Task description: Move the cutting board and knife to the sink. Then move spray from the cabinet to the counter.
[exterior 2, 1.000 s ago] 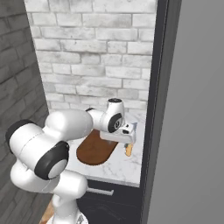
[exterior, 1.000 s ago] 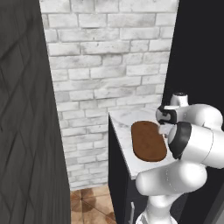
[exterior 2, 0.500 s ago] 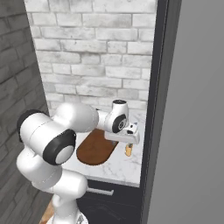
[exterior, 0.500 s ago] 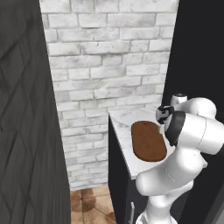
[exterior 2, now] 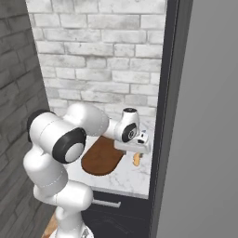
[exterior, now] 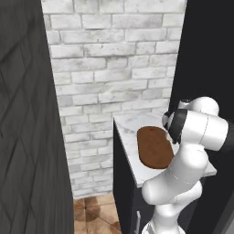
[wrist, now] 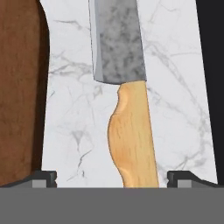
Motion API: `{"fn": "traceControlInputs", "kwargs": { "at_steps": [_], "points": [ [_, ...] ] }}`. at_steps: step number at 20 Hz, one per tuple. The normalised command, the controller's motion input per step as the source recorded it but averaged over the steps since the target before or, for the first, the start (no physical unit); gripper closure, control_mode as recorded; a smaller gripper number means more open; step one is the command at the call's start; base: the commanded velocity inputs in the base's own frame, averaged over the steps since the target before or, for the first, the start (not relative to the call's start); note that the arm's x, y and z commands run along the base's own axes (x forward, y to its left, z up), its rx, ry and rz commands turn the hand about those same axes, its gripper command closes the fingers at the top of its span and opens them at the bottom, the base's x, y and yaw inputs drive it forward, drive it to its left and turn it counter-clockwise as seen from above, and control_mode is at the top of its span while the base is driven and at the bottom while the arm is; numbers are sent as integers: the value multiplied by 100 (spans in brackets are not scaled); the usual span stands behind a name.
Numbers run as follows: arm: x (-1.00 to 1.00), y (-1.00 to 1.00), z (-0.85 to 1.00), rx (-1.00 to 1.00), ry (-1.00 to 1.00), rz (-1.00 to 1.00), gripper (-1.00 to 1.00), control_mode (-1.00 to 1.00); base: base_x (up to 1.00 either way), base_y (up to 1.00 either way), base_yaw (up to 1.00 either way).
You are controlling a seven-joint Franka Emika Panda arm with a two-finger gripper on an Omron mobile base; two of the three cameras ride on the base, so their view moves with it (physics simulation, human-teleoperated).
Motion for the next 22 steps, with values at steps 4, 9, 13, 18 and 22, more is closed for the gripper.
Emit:
{"fn": "traceControlInputs", "kwargs": {
  "at_steps": [4, 9, 13, 18, 22],
  "points": [
    [10, -17, -15, 0, 0, 0, -100, -100, 0, 0, 0],
    [10, -1, -15, 0, 0, 0, -100, -100, 0, 0, 0],
    [21, -3, -20, 0, 0, 0, -100, -100, 0, 0, 0],
    [22, -3, -18, 0, 0, 0, -100, -100, 0, 0, 0],
    [14, -1, -21, 0, -2, 0, 100, -100, 0, 0, 0]
  ]
}}
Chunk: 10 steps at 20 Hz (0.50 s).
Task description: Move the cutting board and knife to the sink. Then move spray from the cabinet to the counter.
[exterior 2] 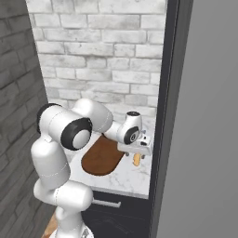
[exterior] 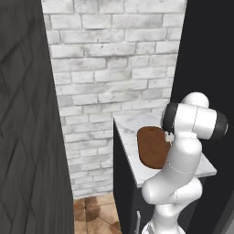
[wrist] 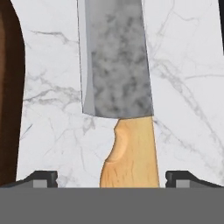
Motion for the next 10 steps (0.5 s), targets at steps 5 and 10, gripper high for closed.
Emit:
{"fn": "traceControlInputs", "kwargs": {
  "at_steps": [5, 10],
  "points": [
    [0, 0, -34, 0, -10, 3, 100, -100, 0, 0, 0],
    [-18, 19, -51, -4, -17, 5, 100, -100, 0, 0, 0]
  ]
}}
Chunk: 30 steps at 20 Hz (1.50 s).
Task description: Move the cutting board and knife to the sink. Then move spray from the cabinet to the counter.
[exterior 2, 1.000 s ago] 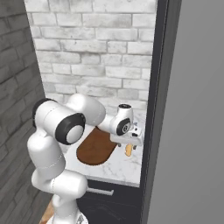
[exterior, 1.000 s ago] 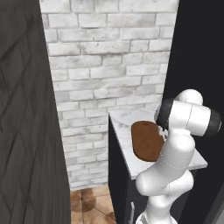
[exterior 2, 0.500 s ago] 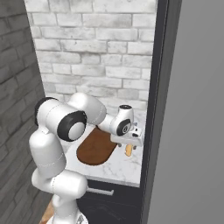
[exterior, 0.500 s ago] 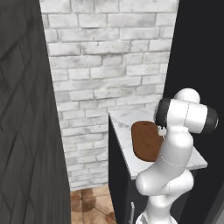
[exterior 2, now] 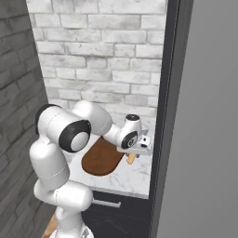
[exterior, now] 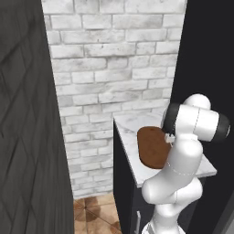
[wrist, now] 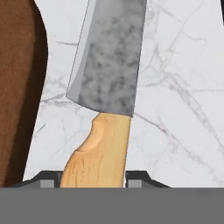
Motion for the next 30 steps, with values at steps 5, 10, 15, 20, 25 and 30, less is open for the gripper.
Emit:
{"fn": "traceControlInputs", "kwargs": {
  "at_steps": [5, 10, 15, 20, 25, 30],
  "points": [
    [-3, 32, -45, -3, -4, 4, 100, -100, 0, 0, 0],
    [-1, 28, -5, -6, 0, 0, 100, -100, 0, 0, 0],
    [-6, -3, 40, 0, 0, 0, 100, -100, 0, 0, 0],
    [-16, -9, 75, 0, 0, 0, 100, -100, 0, 0, 0],
    [-9, -1, 93, 0, 0, 4, 100, -100, 0, 0, 0],
    [-10, 9, 49, -1, 0, 9, 100, -100, 0, 0, 0]
  ]
}}
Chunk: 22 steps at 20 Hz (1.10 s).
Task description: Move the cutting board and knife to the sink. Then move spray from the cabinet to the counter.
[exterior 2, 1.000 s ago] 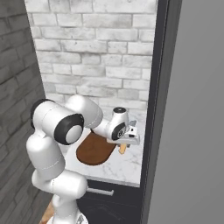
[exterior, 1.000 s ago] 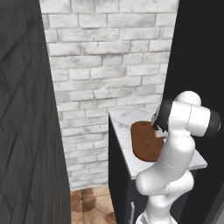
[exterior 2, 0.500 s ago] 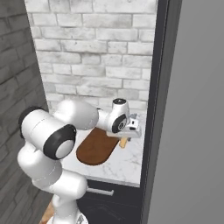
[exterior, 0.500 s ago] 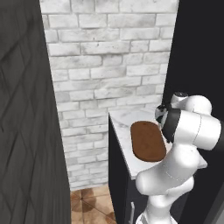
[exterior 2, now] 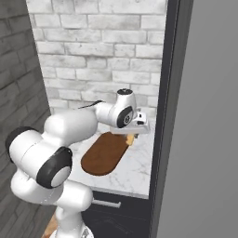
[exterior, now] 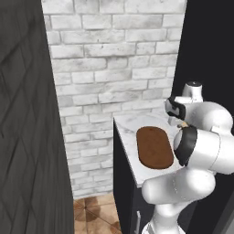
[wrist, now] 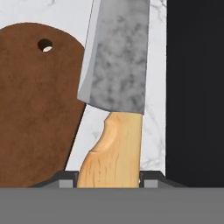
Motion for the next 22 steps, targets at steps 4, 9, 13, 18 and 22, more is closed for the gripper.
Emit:
{"fn": "traceControlInputs", "kwargs": {
  "at_steps": [4, 9, 13, 18, 22],
  "points": [
    [-25, 4, 33, -1, -1, 5, 100, -100, 0, 0, 0],
    [-33, 0, 29, 0, -3, 1, 100, -100, 0, 0, 0],
    [-45, 11, 27, -3, -13, 0, 100, -100, 0, 0, 0],
    [-43, 32, 33, -8, -17, 0, 100, -100, 0, 0, 0],
    [-31, 26, 30, -8, -13, 0, 100, -100, 0, 0, 0]
  ]
}}
